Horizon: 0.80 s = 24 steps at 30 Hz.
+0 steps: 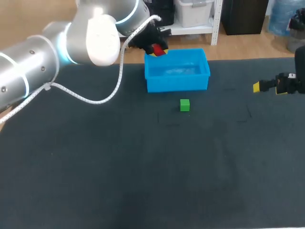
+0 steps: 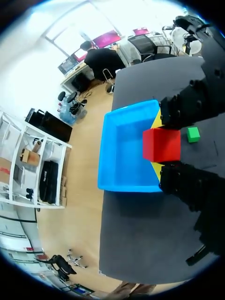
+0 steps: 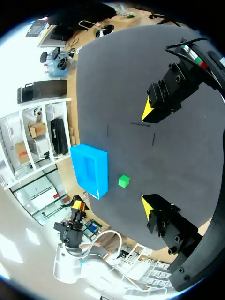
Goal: Use the left arm to pick the red cube and place it into the blue plastic box first, then use the right arm to grasp the green cube and put it into the same blue plastic box after the first action is fully finished.
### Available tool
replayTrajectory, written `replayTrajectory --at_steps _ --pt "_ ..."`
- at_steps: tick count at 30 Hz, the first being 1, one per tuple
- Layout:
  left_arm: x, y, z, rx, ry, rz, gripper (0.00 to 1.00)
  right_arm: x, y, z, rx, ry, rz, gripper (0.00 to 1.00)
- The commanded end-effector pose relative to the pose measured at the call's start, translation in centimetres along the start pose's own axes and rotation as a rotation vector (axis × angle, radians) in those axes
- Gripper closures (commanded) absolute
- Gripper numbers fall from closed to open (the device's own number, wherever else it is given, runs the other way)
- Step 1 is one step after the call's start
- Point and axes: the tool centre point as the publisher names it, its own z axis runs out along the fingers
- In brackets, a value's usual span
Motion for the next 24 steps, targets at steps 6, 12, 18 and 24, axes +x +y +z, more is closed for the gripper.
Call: replayTrajectory --at_steps 6,12,18,24 --pt "-0.4 0.1 1.2 0.017 -0.013 0.001 1.0 0.0 0.0 0.0 0.002 0.001 0.0 0.0" --pt "-0.3 0.2 1.8 0.016 -0.015 -0.001 1.0 0.0 0.0 0.0 0.002 0.001 0.0 0.0" --pt "-0.4 0.4 2.6 0.008 -0.015 -0.004 1.0 0.0 0.0 0.0 0.002 0.001 0.0 0.0" --pt "-0.4 0.8 3.2 0.002 -0.018 -0.013 1.0 0.0 0.0 0.0 0.002 0.001 0.0 0.0"
